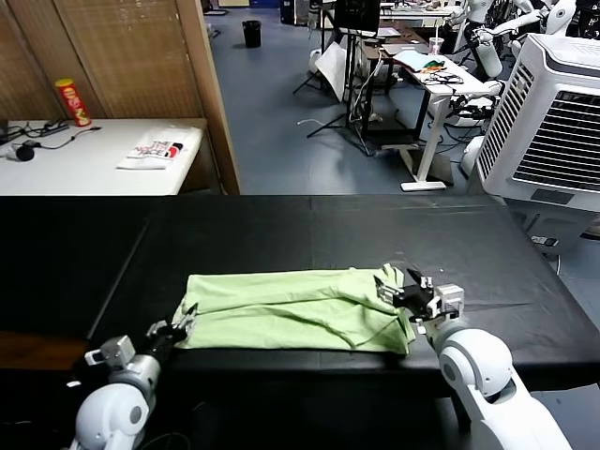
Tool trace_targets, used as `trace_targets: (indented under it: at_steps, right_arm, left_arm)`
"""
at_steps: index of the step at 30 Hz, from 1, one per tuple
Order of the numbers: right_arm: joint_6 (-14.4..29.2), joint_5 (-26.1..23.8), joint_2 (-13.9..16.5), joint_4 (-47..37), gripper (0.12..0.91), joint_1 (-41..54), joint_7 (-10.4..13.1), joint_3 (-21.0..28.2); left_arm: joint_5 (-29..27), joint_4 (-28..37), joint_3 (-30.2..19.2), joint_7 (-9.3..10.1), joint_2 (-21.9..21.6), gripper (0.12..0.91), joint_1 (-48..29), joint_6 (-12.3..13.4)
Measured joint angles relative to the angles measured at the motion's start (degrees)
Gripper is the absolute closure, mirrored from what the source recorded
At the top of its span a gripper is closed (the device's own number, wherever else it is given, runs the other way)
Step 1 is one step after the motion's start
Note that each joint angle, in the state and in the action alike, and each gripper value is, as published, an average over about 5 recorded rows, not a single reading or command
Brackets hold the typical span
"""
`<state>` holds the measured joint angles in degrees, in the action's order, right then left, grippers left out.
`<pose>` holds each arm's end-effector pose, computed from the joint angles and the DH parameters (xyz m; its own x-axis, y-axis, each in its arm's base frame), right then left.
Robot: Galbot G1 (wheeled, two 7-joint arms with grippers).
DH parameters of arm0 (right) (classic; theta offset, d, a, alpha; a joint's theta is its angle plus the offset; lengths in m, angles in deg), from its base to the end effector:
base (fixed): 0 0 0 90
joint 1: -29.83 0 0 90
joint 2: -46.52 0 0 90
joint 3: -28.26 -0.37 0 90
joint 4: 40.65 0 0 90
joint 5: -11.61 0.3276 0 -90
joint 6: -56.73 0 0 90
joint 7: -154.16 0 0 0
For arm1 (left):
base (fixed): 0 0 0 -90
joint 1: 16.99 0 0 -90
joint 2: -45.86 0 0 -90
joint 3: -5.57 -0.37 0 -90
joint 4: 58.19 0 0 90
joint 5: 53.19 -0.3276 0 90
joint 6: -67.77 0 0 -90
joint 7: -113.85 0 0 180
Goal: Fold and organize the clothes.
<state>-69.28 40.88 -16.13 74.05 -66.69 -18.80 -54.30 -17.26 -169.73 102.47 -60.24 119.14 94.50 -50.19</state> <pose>0.2677 -0.0729 -0.2568 -0.8958 -0.1850 0.4042 -0.2042 0.9789 -0.0045 0.1977 0.1069 -0.3236 -0.8874 0.0440 0.4588 -0.0874 0.9613 -0.2611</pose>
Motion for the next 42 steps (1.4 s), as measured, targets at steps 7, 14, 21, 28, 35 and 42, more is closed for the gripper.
trace_targets:
  at_steps: [7, 14, 21, 28, 35, 42]
  right_arm:
    - [0.18, -0.11, -0.1, 0.2, 0.227, -0.2, -0.08, -1.0]
    - [0.18, 0.06, -0.42, 0.51, 0.227, -0.63, -0.01, -2.2]
    - [0.17, -0.35, -1.39, 0.56, 0.227, -1.18, 0.19, -2.27]
    - [0.15, -1.78, -2.12, 1.25, 0.227, -2.48, 0.22, -2.68]
    - [0.27, -3.19, -2.69, 1.64, 0.227, -4.19, 0.22, -4.06]
    - [0.43, -3.83, -3.21, 1.88, 0.227, -5.5, 0.21, -4.97]
  left_arm:
    - [-7.54, 0.61, -0.54, -0.41, -0.51, 0.874, -0.96, 1.25]
    - [-15.11, 2.9, 1.85, -1.69, -5.51, 0.871, -1.37, 4.43]
    - [-16.01, 6.32, 7.01, -1.63, -15.47, 0.871, -0.34, 5.31]
    - [-16.11, 3.12, 7.06, 0.68, -18.57, 0.871, -0.29, 2.38]
    - [-9.29, -6.85, 1.28, 4.74, -13.32, 0.871, -1.73, -2.85]
    - [-1.36, -12.74, -7.9, 8.48, -5.48, 0.871, -4.4, -7.3]
